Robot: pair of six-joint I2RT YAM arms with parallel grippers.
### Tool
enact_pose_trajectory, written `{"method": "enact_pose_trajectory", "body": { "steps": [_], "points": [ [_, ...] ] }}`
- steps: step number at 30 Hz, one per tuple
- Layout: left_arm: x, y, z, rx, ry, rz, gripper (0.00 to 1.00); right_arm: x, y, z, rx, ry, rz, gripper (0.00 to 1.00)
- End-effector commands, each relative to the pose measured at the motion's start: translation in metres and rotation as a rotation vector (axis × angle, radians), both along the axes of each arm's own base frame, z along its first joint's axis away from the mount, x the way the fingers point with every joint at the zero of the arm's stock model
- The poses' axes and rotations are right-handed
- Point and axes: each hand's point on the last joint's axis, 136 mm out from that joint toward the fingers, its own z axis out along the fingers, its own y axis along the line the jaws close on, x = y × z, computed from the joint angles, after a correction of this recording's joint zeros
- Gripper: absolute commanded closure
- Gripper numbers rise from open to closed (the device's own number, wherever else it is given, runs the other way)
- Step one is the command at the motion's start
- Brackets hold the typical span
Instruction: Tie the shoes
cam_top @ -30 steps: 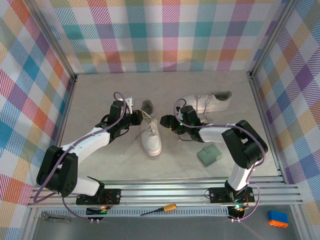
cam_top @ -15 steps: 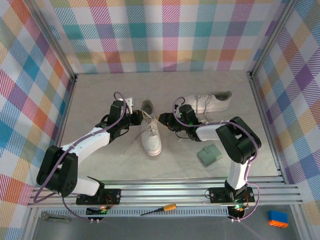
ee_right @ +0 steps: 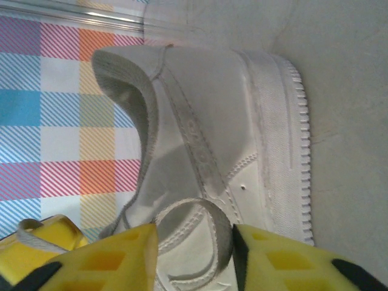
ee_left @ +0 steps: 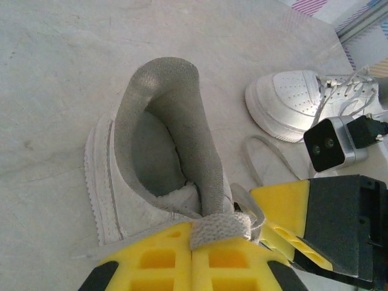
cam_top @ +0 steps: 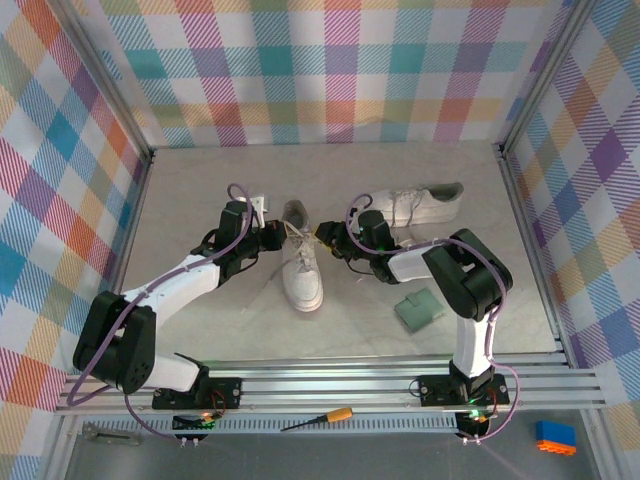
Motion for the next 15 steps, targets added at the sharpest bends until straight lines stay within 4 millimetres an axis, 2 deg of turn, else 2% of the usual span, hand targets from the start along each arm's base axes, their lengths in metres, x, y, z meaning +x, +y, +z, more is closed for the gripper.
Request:
{"method": "enact_pose_trajectory", "body": {
  "steps": [1,7,10,15],
  "points": [
    [0.005,-0.002,0.007,-0.008,-0.031,-0.010,1.00,0.004,0.004,0.019,0.077,-0.031,-0.011,0.70],
    [0.005,0.000,0.008,-0.001,-0.031,0.000,1.00,0.000,-0.008,0.028,0.051,-0.052,-0.056,0.89],
    [0.005,0.004,0.008,0.016,-0.024,0.017,1.00,-0.004,-0.015,0.030,-0.027,-0.078,-0.055,1.00],
    [0.005,0.017,0.019,0.058,-0.046,0.069,1.00,-0.020,-0.034,0.024,-0.264,-0.141,-0.014,1.00]
  ]
}}
